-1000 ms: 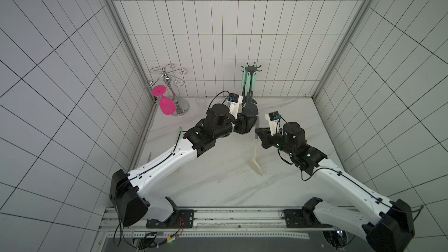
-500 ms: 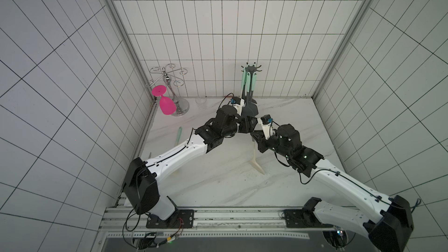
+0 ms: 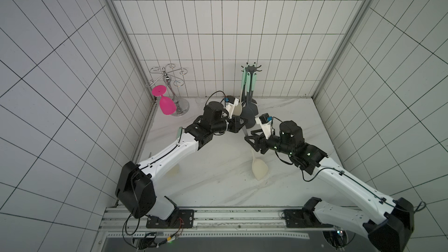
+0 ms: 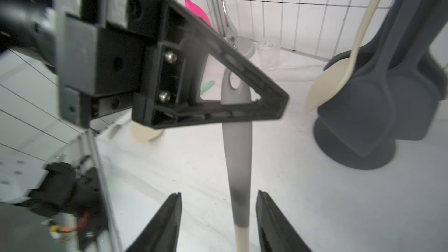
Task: Take the spatula off the kitchen utensil rack
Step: Place the spatula at the center of the board.
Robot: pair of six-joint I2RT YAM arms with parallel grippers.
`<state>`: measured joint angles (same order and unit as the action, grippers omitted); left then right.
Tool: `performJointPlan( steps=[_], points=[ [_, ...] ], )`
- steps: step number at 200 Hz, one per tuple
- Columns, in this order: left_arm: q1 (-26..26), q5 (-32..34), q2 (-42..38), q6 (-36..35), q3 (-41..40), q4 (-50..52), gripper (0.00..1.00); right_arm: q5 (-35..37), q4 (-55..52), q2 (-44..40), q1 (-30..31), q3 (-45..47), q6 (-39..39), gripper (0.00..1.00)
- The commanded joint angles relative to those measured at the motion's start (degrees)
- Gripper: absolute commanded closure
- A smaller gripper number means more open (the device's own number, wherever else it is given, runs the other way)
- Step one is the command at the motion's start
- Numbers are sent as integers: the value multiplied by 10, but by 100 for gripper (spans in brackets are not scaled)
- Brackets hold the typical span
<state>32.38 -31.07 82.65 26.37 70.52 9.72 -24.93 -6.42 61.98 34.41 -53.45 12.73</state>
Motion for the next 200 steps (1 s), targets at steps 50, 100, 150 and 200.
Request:
performJointPlan(
  steps=[50, 100, 150, 200],
  points=[
    [-91, -256, -62, -91, -13, -5, 100, -95, -72, 55, -1, -42, 75, 58],
    [-91, -209, -71, -68, -30, -5, 100, 72, -110, 64, 58, -53, 61, 64],
    [-98, -157, -67, -33, -31, -2, 100, 134, -111, 91, 115, -75, 53, 58],
    [-99, -150, -70, -22, -39, -2, 100, 132, -107, 136, 145, -110, 54, 58]
  ],
)
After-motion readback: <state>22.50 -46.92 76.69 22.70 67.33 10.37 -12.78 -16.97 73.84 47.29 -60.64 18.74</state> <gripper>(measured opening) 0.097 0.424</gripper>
